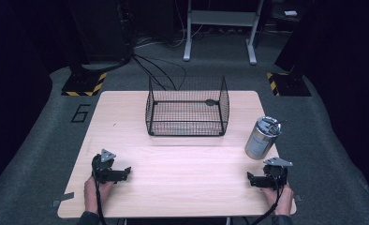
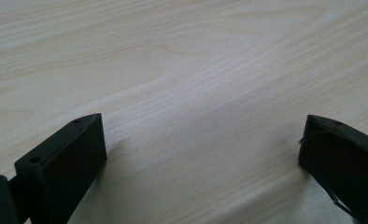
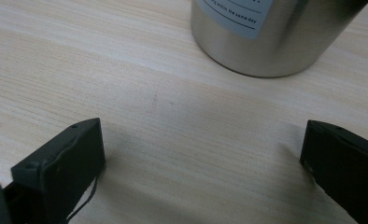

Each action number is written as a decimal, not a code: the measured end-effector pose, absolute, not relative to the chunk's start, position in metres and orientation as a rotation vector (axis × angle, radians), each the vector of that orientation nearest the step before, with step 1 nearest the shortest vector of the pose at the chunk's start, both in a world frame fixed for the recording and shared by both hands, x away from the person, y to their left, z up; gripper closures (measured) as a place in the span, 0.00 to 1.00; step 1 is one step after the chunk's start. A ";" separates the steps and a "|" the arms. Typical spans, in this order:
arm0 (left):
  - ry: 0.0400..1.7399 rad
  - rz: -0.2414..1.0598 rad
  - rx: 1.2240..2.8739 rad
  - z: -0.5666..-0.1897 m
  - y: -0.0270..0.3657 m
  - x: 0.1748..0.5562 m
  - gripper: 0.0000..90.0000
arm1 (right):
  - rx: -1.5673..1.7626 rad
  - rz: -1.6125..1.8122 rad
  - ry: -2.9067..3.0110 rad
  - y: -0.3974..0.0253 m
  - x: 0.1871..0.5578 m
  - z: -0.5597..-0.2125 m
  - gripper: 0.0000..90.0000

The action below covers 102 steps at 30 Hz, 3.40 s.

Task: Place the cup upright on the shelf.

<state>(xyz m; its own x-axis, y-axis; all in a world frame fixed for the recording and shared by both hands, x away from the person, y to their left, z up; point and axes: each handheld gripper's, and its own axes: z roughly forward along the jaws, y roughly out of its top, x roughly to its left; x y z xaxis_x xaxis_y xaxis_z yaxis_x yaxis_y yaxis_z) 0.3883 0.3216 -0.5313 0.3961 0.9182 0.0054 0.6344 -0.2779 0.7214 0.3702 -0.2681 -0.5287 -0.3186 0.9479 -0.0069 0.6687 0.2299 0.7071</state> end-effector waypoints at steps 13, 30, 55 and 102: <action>1.325 0.567 2.015 -0.531 0.321 0.388 0.01 | 1.500 0.946 1.964 -0.271 0.360 -0.505 0.00; 1.322 0.570 2.015 -0.531 0.322 0.388 0.01 | 1.393 1.050 1.840 -0.290 0.387 -0.440 0.00; 1.323 0.571 2.015 -0.531 0.322 0.388 0.01 | 1.353 1.183 1.785 -0.285 0.436 -0.438 0.00; 1.314 0.565 2.034 -0.531 0.323 0.387 0.01 | 1.289 1.193 1.791 -0.268 0.426 -0.426 0.04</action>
